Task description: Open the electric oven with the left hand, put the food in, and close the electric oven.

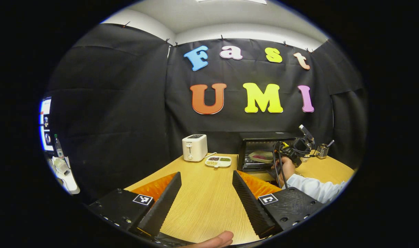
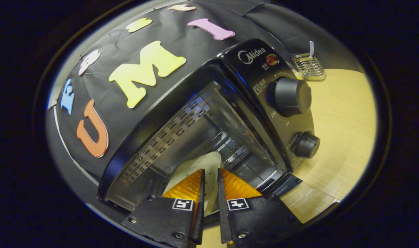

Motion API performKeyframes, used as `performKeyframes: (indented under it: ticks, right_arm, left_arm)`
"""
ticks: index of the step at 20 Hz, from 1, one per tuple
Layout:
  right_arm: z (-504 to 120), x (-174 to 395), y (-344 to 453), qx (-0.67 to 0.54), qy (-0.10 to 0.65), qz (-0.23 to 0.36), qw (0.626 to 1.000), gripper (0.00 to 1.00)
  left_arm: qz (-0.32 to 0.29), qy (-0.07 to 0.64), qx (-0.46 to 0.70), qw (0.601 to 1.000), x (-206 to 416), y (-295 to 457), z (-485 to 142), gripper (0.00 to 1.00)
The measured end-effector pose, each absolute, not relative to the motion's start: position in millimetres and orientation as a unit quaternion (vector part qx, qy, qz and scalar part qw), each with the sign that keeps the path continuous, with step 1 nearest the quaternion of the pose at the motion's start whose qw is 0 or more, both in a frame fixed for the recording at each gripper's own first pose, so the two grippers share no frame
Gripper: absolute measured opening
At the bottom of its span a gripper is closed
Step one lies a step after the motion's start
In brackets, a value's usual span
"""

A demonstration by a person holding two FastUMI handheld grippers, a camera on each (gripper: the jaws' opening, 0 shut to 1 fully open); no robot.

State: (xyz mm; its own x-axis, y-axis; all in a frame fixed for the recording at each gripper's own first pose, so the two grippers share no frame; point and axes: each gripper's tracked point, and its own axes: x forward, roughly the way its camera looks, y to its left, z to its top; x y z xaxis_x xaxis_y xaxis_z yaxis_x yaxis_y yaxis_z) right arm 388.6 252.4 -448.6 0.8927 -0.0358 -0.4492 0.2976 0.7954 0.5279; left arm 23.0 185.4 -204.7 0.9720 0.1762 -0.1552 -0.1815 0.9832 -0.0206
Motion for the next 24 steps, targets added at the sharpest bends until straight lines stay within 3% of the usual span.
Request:
performKeyframes:
  ticks: [1,2,3,4,7,8,9,10,12,15,17,24]
  right_arm:
    - [-447.2,384.0,253.9,0.297,0.212,-0.087,0.927,0.28]
    - [-443.0,378.1,255.3,0.286,0.210,-0.078,0.932,0.40]
    - [-438.1,370.2,260.3,0.277,0.206,-0.063,0.936,0.45]
    - [-430.7,360.1,265.5,0.267,0.204,-0.046,0.941,0.57]
    - [-408.8,325.7,269.5,0.218,0.197,-0.005,0.956,0.72]
    - [-400.4,312.4,268.7,0.197,0.194,0.011,0.961,0.86]
    - [-392.2,297.7,268.9,0.172,0.194,0.027,0.966,0.90]
    - [-386.9,281.7,269.1,0.149,0.194,0.046,0.968,1.00]
    - [-365.0,252.5,267.8,0.126,0.193,0.086,0.969,1.00]
    - [-330.4,212.5,241.3,0.097,0.181,0.097,0.974,0.96]
    - [-304.4,187.5,231.9,0.094,0.175,0.108,0.974,1.00]
    - [-228.6,132.4,156.9,0.068,0.158,0.086,0.981,1.00]
  left_arm:
    - [0.088,0.076,-0.017,0.993,22.5,183.3,-203.4,0.95]
    - [0.086,0.075,-0.019,0.993,21.3,180.3,-200.5,0.95]
    - [0.083,0.075,-0.022,0.993,20.1,176.9,-198.7,0.95]
    - [0.083,0.073,-0.026,0.994,20.1,174.2,-195.3,0.95]
    - [0.088,0.075,-0.026,0.993,24.8,165.1,-191.4,0.95]
    - [0.084,0.079,-0.026,0.993,26.0,159.5,-192.2,0.95]
    - [0.080,0.079,-0.028,0.993,25.9,152.5,-190.4,0.95]
    - [0.079,0.080,-0.029,0.993,26.6,148.5,-188.6,0.95]
    - [0.073,0.080,-0.030,0.994,24.7,137.3,-183.6,0.95]
    - [0.067,0.080,-0.029,0.994,20.5,124.6,-178.3,0.95]
    - [0.063,0.081,-0.029,0.994,16.5,117.6,-173.7,0.95]
    - [0.039,0.084,-0.039,0.995,19.8,94.9,-171.8,0.95]
